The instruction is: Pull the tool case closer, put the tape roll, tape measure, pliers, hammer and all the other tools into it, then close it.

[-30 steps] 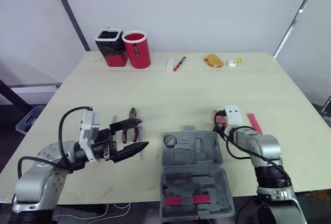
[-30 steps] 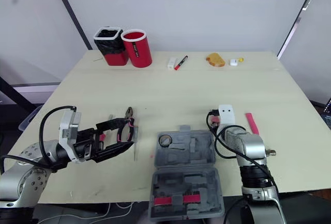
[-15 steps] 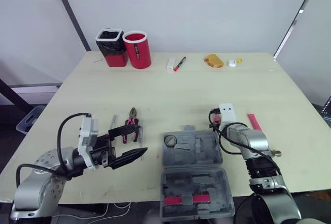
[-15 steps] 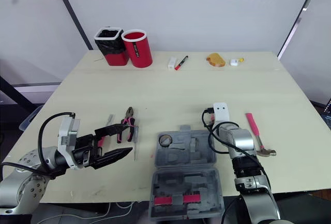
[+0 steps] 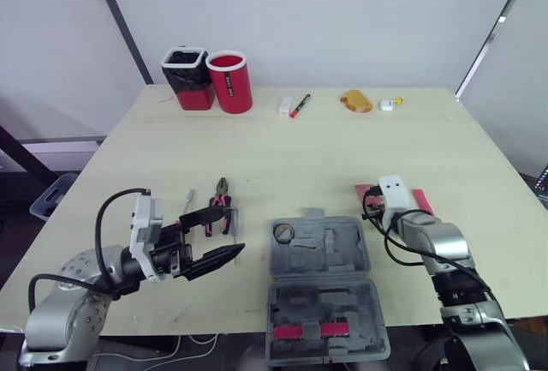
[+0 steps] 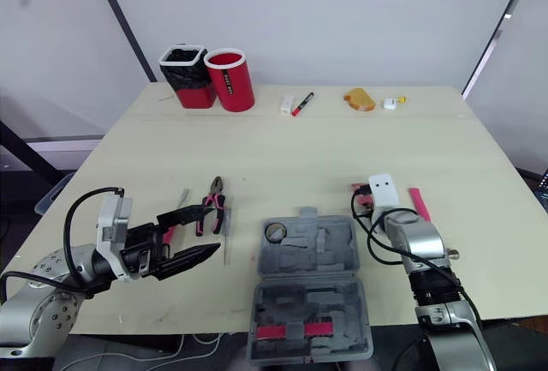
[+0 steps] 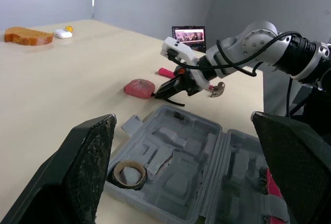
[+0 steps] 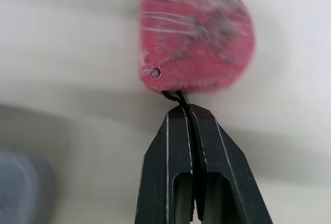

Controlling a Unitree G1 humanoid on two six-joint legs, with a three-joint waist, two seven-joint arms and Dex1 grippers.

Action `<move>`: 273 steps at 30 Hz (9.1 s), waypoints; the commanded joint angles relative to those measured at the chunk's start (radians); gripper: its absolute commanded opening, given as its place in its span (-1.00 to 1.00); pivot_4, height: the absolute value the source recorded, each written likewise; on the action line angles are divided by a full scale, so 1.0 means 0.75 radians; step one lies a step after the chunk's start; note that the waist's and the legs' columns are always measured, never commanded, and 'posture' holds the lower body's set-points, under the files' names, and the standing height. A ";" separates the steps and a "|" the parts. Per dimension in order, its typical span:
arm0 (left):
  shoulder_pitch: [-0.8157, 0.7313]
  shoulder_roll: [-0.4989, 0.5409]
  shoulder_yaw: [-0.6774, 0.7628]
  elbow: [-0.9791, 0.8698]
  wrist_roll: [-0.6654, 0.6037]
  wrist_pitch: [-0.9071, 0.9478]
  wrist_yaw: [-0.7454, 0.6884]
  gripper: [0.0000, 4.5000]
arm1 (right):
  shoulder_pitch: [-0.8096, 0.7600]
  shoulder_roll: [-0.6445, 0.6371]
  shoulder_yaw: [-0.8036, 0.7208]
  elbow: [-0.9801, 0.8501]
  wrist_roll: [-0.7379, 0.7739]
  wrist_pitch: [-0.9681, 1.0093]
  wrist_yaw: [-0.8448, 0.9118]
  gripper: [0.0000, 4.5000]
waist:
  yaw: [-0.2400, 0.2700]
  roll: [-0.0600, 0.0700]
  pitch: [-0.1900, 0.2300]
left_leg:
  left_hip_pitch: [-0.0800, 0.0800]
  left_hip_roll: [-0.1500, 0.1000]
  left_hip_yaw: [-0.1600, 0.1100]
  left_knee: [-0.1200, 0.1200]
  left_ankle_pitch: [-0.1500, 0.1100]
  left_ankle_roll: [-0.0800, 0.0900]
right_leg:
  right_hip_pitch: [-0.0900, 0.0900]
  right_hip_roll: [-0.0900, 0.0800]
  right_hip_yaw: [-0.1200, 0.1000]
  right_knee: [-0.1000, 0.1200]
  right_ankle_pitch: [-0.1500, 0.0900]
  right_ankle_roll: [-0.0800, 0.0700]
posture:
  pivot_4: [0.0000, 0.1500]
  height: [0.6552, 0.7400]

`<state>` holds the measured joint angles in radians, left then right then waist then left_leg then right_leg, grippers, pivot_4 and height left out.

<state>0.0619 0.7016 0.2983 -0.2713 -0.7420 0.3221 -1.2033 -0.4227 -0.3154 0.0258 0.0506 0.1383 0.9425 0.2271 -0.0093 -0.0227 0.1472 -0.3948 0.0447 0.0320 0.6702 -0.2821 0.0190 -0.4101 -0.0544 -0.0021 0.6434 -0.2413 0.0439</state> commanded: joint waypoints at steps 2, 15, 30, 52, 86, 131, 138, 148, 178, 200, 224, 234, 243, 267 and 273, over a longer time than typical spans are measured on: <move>-0.014 0.003 -0.012 -0.056 -0.028 0.003 -0.014 1.00 | 0.152 -0.082 -0.043 -0.190 0.060 0.071 0.097 -0.99 | -0.001 0.000 0.000 | 0.000 0.000 0.000 0.000 0.000 0.000 | 0.000 0.000 0.000 -0.001 0.000 0.000 | 1.00 1.00; 0.001 0.032 -0.049 -0.051 -0.016 -0.005 -0.120 1.00 | 0.785 -0.096 -0.134 -0.944 0.260 0.366 0.134 -0.99 | -0.001 -0.002 -0.003 | 0.001 0.001 -0.004 0.000 0.000 0.000 | 0.000 0.001 0.001 0.000 0.000 0.000 | 1.00 1.00; 0.011 0.027 -0.050 0.105 0.068 -0.248 -0.335 1.00 | 1.091 -0.117 -0.125 -1.191 0.333 0.378 0.126 -0.99 | -0.002 -0.003 -0.003 | 0.002 0.002 -0.003 0.001 0.000 0.000 | 0.000 0.001 0.001 0.000 -0.004 -0.005 | 1.00 1.00; -0.019 0.078 -0.072 0.103 0.000 -0.171 -0.411 1.00 | 0.677 -1.086 0.089 -0.784 0.096 -0.739 1.213 0.97 | -0.002 -0.004 -0.002 | 0.002 0.003 -0.002 0.003 0.000 0.000 | 0.001 0.005 0.004 -0.001 -0.004 -0.005 | 1.00 1.00; 0.017 0.082 -0.060 0.028 -0.009 -0.135 -0.359 1.00 | 0.248 -0.810 0.458 -0.130 -0.298 -1.302 1.396 0.28 | 0.008 -0.003 0.000 | 0.005 0.003 0.010 0.004 0.000 0.000 | 0.001 0.006 0.008 0.003 -0.003 -0.005 | 1.00 1.00; 0.157 -0.022 0.072 0.057 0.002 -0.187 -0.160 1.00 | -0.708 -0.260 1.036 0.208 -0.549 -0.294 1.436 0.28 | -0.008 0.000 0.002 | 0.015 0.005 0.021 0.005 0.000 0.000 | -0.001 0.006 0.019 0.016 -0.003 -0.007 | 1.00 1.00; 0.158 -0.034 0.063 0.052 0.014 -0.188 -0.153 1.00 | -0.697 -0.233 1.029 0.231 -0.570 -0.351 1.415 0.50 | -0.008 0.000 0.002 | 0.015 0.005 0.021 0.005 0.000 0.000 | -0.001 0.006 0.019 0.016 -0.003 -0.007 | 1.00 1.00; 0.158 -0.044 0.055 0.039 0.016 -0.183 -0.146 1.00 | -0.602 -0.331 0.815 -0.060 -0.444 -0.287 1.423 0.97 | -0.001 0.000 0.003 | 0.015 0.005 0.020 0.005 0.000 0.000 | -0.001 0.006 0.019 0.016 -0.003 -0.007 | 1.00 1.00; 0.119 -0.040 0.041 0.052 0.011 -0.167 -0.150 1.00 | 0.071 -0.220 0.254 0.040 -0.057 -0.919 0.951 -0.47 | -0.005 -0.004 0.001 | 0.015 0.005 0.021 0.000 0.000 0.000 | 0.000 0.006 0.022 0.010 -0.003 -0.007 | 1.00 1.00; 0.115 -0.079 0.012 0.082 0.050 -0.169 -0.068 1.00 | 0.193 -0.124 0.345 0.235 -0.158 -0.821 0.778 -0.47 | -0.013 -0.022 -0.014 | 0.024 0.013 0.022 0.001 0.000 0.000 | 0.002 0.012 0.025 0.013 -0.002 -0.009 | 1.00 1.00; 0.446 -0.154 0.269 0.313 0.133 -0.230 0.211 1.00 | 1.241 -0.261 -0.561 -0.605 0.340 -0.995 0.722 0.98 | 0.005 -0.006 -0.003 | 0.016 0.014 0.023 -0.003 -0.001 0.000 | 0.000 0.009 0.024 0.000 -0.004 -0.005 | 1.00 1.00; 0.460 -0.163 0.294 0.353 0.159 -0.234 0.254 1.00 | 1.346 -0.273 -0.683 -0.533 0.400 -1.059 0.782 0.98 | -0.003 -0.005 -0.002 | 0.018 0.018 0.022 -0.002 -0.002 -0.001 | -0.002 -0.001 0.022 0.000 -0.005 -0.002 | 1.00 1.00; 0.271 -0.149 0.269 0.044 0.057 0.041 0.567 1.00 | 1.090 -0.403 -0.516 -0.732 0.527 -0.903 0.842 0.98 | 0.005 -0.006 -0.002 | 0.016 0.016 0.021 -0.004 -0.002 0.000 | -0.002 0.002 0.020 0.000 -0.002 -0.008 | 1.00 1.00; -0.598 -0.310 -0.167 0.123 0.479 1.016 1.643 1.00 | 0.413 -0.544 -0.214 -0.771 0.610 -0.671 0.873 0.98 | 0.010 -0.012 0.001 | 0.015 0.006 0.018 -0.002 -0.001 0.001 | 0.002 0.010 0.024 0.000 0.004 0.000 | 1.00 1.00; -0.766 -0.361 -0.231 0.355 0.586 1.000 1.637 1.00 | 0.353 -0.546 -0.189 -0.794 0.615 -0.617 0.842 0.98 | 0.019 -0.012 0.001 | 0.014 0.004 0.018 0.000 -0.001 0.001 | 0.003 0.010 0.024 0.001 0.005 0.000 | 1.00 1.00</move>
<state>-0.4968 0.4287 0.1358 -0.0089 -0.3250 1.0838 0.0281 -0.1459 -0.7171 -0.1064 -0.5121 0.5884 0.4780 0.8636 0.0051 -0.0319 0.1479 -0.3842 0.0478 0.0459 0.6698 -0.2829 0.0194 -0.4080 -0.0468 0.0158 0.6436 -0.2377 0.0443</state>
